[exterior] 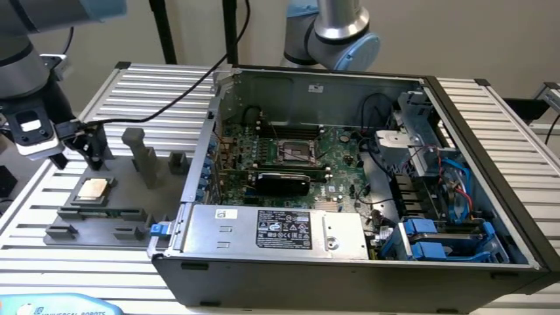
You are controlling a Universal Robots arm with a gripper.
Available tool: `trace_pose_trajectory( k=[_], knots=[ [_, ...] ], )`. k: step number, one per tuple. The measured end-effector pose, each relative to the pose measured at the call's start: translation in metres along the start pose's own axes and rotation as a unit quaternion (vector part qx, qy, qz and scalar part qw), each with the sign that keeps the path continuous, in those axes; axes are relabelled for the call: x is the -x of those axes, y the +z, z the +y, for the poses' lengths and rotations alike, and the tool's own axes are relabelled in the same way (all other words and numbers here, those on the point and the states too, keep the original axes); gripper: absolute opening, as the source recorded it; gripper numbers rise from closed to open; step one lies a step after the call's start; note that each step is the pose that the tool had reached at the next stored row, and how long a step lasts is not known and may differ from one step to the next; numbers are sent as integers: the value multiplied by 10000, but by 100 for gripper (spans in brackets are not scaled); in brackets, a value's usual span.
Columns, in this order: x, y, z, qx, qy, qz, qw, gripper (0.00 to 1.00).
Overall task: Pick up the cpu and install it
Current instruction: 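Pick up the cpu and move it towards the insertion slot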
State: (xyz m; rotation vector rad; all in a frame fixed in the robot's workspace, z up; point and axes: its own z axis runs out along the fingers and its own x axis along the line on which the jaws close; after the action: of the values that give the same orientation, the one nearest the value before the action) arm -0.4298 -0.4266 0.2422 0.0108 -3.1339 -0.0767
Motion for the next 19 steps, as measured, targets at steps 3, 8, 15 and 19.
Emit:
trace_pose_trajectory(
  k=[3, 8, 15, 19],
  knots=[
    [1, 53, -22, 0, 0, 0, 10000, 65],
    [3, 142, -58, 0, 0, 0, 10000, 65],
    [13, 268, -84, 0, 0, 0, 10000, 65],
    [25, 340, -89, 0, 0, 0, 10000, 65]
  ],
)
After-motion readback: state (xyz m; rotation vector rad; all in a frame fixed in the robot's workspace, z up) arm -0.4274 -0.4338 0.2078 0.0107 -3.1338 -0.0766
